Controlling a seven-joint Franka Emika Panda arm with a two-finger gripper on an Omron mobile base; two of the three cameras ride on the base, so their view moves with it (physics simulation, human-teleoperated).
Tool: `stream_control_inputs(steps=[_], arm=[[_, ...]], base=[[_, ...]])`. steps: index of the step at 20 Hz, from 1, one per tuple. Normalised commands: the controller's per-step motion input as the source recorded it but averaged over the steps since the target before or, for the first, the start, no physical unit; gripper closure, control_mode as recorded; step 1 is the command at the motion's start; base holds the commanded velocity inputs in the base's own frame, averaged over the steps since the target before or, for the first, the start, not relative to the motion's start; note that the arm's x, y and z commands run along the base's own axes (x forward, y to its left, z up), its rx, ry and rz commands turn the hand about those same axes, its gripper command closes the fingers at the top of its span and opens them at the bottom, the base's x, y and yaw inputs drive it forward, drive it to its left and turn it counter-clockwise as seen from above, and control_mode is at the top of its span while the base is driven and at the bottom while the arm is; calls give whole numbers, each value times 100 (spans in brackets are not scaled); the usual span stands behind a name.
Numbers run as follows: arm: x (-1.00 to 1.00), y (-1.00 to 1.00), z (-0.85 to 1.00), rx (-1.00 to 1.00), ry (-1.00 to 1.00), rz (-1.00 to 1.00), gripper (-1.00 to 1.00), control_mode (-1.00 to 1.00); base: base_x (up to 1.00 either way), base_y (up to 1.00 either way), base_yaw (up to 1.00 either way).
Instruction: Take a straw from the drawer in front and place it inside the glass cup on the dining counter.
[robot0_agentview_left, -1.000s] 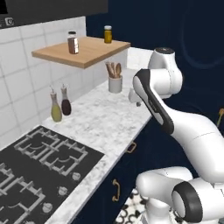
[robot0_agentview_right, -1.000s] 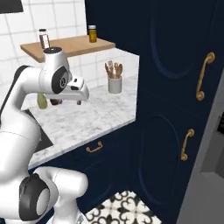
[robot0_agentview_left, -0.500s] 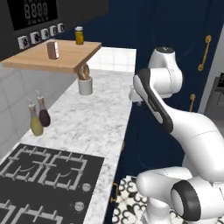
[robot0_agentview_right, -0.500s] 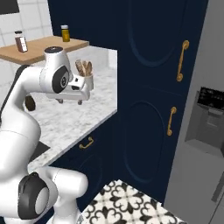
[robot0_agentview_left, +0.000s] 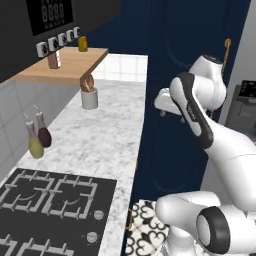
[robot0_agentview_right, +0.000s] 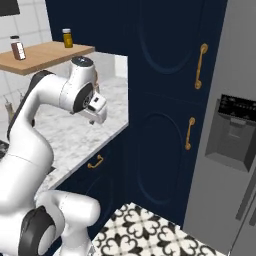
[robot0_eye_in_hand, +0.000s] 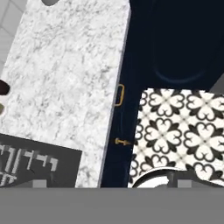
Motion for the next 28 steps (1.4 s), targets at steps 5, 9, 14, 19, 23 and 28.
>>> stream_control_inputs(steps=[5, 9, 14, 19, 23, 28], arm=[[-4, -51, -20, 48, -6, -10, -100, -100], [0, -28, -55, 44, -1, -4, -100, -100], [0, -6, -63, 36, 0, 0, -100, -100], [9, 0, -72, 30, 0, 0, -100, -100], [23, 0, -68, 24, 0, 0, -100, -100], [31, 0, -70, 17, 0, 0, -100, -100]], base=[[0, 0, 0], [0, 0, 0], [0, 0, 0], [0, 0, 0], [0, 0, 0], [0, 0, 0]])
